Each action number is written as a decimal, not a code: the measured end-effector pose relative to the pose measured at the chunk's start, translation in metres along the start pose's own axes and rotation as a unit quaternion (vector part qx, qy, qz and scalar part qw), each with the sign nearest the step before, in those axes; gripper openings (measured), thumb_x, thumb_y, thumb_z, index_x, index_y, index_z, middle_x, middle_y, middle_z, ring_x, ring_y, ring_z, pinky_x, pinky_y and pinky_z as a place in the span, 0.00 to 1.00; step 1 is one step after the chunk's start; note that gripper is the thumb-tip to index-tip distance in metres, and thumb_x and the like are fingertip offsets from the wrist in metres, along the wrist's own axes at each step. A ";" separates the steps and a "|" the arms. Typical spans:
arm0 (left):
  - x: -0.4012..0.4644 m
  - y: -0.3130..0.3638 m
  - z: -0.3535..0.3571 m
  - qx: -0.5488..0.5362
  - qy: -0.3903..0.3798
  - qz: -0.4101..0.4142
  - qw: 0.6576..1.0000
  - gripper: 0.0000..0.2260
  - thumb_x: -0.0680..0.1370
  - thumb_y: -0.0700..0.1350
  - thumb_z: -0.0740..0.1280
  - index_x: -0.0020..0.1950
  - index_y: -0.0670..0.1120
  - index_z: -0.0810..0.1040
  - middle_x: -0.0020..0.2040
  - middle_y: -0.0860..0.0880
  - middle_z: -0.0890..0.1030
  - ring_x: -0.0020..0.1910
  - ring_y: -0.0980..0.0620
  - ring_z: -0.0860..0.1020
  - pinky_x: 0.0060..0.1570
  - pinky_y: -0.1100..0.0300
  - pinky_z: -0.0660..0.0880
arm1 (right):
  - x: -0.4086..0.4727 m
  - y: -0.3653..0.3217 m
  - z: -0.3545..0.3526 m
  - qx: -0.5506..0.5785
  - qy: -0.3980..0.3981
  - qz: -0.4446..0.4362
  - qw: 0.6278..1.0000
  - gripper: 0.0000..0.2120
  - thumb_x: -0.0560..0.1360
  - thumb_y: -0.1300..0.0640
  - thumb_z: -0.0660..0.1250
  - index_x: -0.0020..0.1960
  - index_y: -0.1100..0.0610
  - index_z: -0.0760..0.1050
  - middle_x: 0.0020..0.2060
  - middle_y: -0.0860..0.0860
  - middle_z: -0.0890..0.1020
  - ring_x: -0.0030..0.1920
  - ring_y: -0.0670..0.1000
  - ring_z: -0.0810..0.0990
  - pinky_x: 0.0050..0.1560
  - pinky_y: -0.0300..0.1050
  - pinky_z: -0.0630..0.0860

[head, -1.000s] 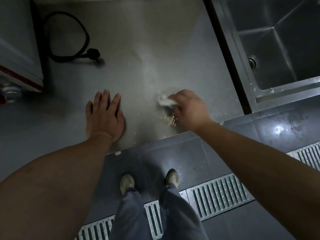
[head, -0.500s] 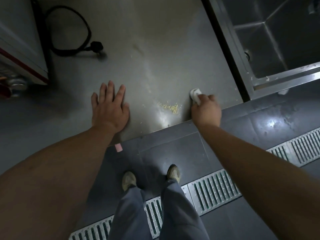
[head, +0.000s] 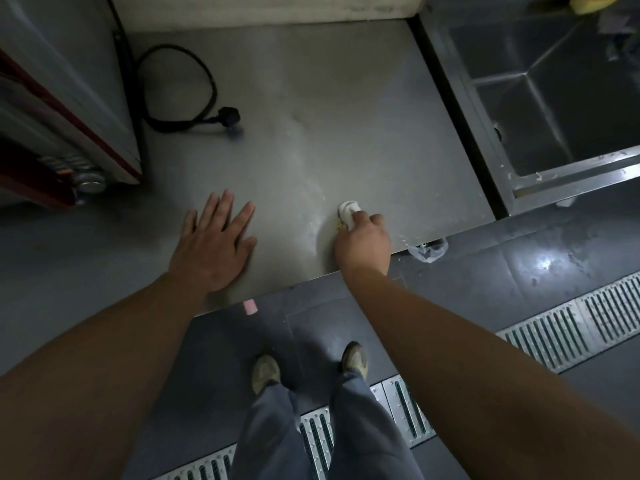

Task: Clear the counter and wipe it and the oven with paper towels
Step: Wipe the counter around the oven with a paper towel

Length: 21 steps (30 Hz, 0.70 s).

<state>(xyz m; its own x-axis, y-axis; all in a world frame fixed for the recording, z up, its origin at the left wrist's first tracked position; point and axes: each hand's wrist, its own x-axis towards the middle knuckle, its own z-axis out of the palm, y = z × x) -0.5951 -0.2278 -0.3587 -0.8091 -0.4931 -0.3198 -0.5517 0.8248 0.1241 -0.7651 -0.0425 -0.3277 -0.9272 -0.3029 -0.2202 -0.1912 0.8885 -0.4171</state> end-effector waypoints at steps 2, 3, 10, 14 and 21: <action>0.000 -0.002 -0.001 0.004 -0.003 0.004 1.000 0.28 0.82 0.64 0.41 0.81 0.61 0.39 0.82 0.50 0.37 0.80 0.49 0.36 0.78 0.43 0.43 | -0.005 -0.005 0.004 -0.012 -0.009 -0.017 1.000 0.18 0.74 0.61 0.60 0.63 0.58 0.76 0.53 0.58 0.74 0.51 0.62 0.75 0.45 0.47 0.65; 0.000 -0.003 0.000 0.006 -0.003 0.005 1.000 0.28 0.82 0.64 0.41 0.80 0.61 0.38 0.82 0.50 0.37 0.80 0.49 0.36 0.78 0.43 0.42 | -0.007 -0.007 0.005 -0.018 -0.015 -0.027 0.999 0.19 0.74 0.61 0.61 0.64 0.57 0.76 0.53 0.58 0.74 0.51 0.62 0.75 0.45 0.47 0.65; -0.001 0.002 0.008 0.020 0.017 -0.016 1.000 0.28 0.81 0.65 0.38 0.80 0.61 0.36 0.81 0.50 0.36 0.80 0.47 0.35 0.77 0.41 0.42 | -0.006 -0.019 0.004 -0.030 -0.059 -0.100 0.993 0.18 0.75 0.59 0.62 0.64 0.56 0.77 0.53 0.58 0.76 0.50 0.62 0.77 0.44 0.45 0.66; -0.002 0.002 0.010 0.027 0.029 -0.019 0.999 0.28 0.81 0.65 0.38 0.80 0.60 0.36 0.82 0.49 0.37 0.80 0.47 0.36 0.77 0.41 0.42 | 0.022 -0.015 -0.018 -0.009 -0.004 -0.129 0.992 0.16 0.75 0.58 0.63 0.60 0.56 0.79 0.52 0.60 0.78 0.49 0.64 0.78 0.47 0.49 0.73; -0.001 0.002 0.011 0.025 0.037 -0.019 0.999 0.28 0.81 0.65 0.39 0.80 0.61 0.37 0.82 0.49 0.36 0.80 0.47 0.35 0.77 0.41 0.42 | 0.092 -0.004 -0.043 -0.073 0.008 -0.101 0.992 0.14 0.78 0.54 0.63 0.61 0.55 0.80 0.56 0.60 0.77 0.56 0.63 0.77 0.53 0.47 0.71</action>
<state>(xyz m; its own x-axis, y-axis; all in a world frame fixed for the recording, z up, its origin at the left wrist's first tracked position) -0.5927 -0.2227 -0.3685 -0.8019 -0.5414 -0.2525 -0.5725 0.8172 0.0661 -0.8634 -0.0592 -0.3085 -0.8701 -0.4751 -0.1313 -0.4167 0.8513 -0.3189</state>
